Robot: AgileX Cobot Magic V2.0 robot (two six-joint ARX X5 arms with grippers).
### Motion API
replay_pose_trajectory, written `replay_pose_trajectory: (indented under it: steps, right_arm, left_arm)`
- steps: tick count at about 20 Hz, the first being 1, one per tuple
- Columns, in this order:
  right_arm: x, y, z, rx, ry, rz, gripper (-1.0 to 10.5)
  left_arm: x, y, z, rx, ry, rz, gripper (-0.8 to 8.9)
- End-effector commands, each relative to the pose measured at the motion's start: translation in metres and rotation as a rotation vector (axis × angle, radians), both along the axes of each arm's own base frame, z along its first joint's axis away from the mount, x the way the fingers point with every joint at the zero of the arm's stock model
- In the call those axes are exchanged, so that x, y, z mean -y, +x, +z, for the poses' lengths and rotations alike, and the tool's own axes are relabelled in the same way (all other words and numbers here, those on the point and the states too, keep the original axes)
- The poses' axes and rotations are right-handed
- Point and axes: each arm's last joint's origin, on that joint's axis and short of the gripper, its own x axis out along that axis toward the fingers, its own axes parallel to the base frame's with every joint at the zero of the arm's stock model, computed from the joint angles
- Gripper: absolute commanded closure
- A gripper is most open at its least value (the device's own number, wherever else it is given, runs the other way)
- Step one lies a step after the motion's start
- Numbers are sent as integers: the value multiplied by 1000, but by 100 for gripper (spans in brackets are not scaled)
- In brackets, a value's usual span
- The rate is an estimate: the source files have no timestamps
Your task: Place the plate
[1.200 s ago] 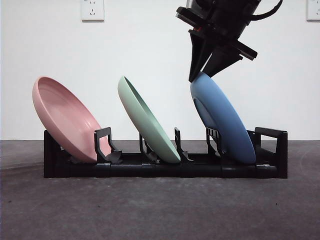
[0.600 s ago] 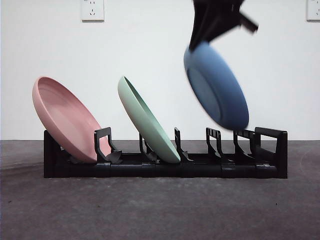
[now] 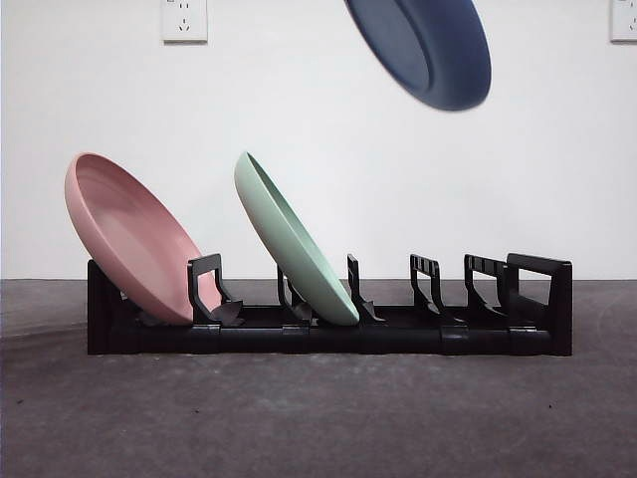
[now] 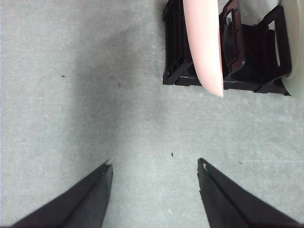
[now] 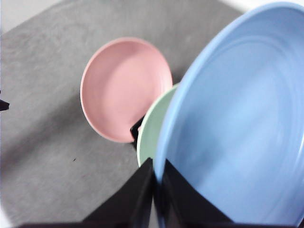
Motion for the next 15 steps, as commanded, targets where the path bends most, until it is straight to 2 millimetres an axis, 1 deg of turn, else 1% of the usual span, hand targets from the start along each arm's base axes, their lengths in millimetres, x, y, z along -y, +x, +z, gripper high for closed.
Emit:
replay_pose_trajectory:
  steps: [1, 2, 3, 5, 9, 12, 15]
  right_arm:
    - [-3, -31, -20, 107, 5, 50, 933]
    - [-2, -51, -36, 145, -9, 81, 933]
    - [-1, -62, -44, 159, -26, 92, 934]
    - [2, -89, -68, 173, -96, 133, 934]
    - [4, -130, -108, 142, -306, 292, 933]
    - [-2, -151, -125, 137, -417, 404, 934]
    - [-16, -160, -136, 133, -476, 468, 933]
  left_arm:
    - [0, 1, 7, 27, -5, -4, 532]
    - [0, 1, 7, 27, -5, -4, 532]
    - [0, 1, 7, 27, -5, -4, 532]
    - [0, 1, 7, 27, -5, -4, 532]
    - [0, 1, 7, 27, -5, -4, 532]
    - [0, 1, 7, 25, -5, -4, 532]
    - [0, 1, 7, 26, -5, -3, 532]
